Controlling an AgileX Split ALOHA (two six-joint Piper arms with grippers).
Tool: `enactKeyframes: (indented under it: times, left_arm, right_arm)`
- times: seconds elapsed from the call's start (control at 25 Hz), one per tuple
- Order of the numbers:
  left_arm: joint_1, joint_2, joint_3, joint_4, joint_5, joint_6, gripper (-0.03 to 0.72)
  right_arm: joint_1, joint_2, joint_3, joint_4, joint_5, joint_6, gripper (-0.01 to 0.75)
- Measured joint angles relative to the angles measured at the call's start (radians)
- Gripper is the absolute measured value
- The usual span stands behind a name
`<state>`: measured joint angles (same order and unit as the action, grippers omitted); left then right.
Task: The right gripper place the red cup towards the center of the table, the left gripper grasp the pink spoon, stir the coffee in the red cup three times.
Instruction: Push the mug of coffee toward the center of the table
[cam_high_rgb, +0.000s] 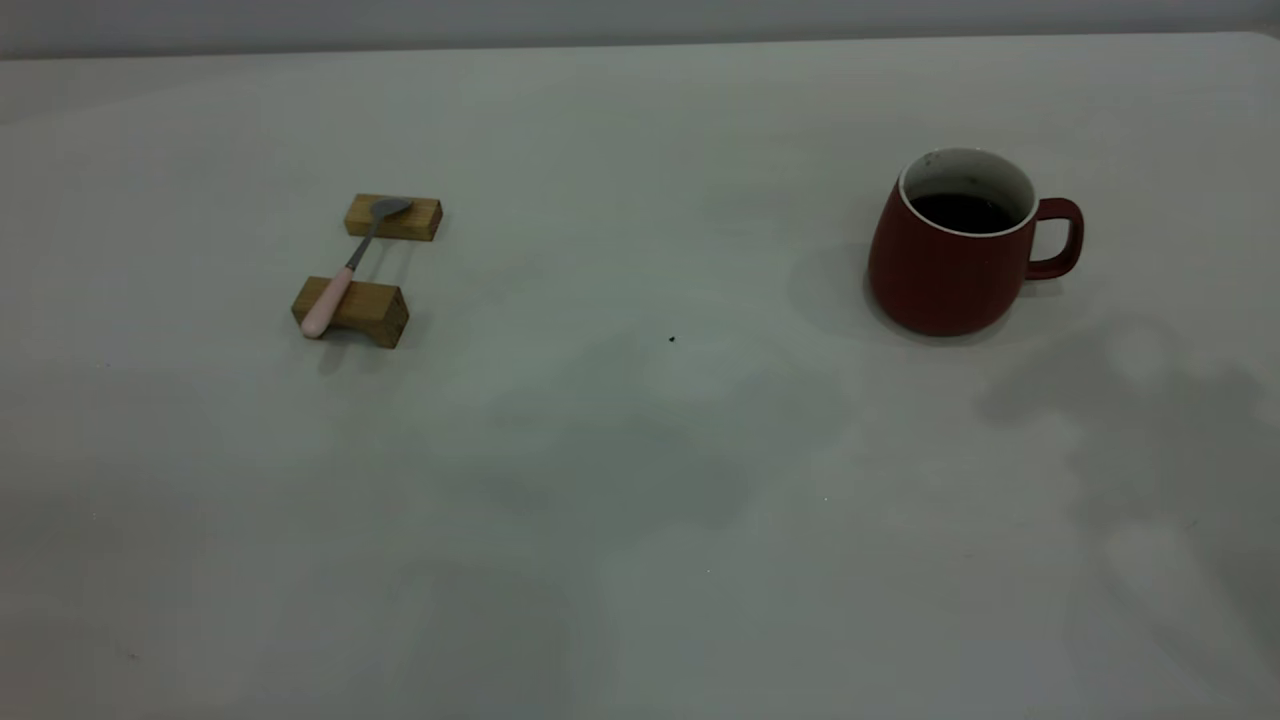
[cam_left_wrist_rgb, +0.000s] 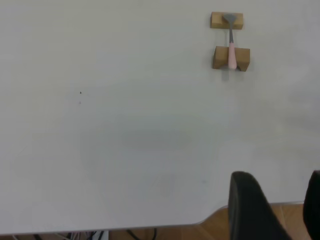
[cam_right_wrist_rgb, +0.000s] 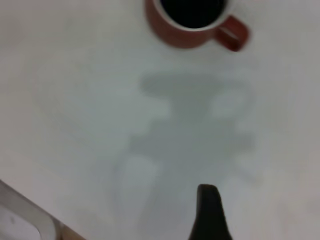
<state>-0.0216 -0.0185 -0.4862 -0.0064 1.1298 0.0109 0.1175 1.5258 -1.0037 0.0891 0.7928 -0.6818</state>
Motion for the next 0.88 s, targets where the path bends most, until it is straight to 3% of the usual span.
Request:
enactKeyframes:
  times: [0.44,0.88]
  left_arm:
    - [0.000,0.000,0.000,0.000,0.000,0.000,0.347]
    - [0.000,0.000,0.000,0.000,0.000,0.000,0.347]
  right_arm:
    - [0.023,0.517,-0.242,-0.017,-0.091,-0.282,0.587]
    - [0.023,0.646,-0.273,-0.060,-0.312,-0.529,0.607]
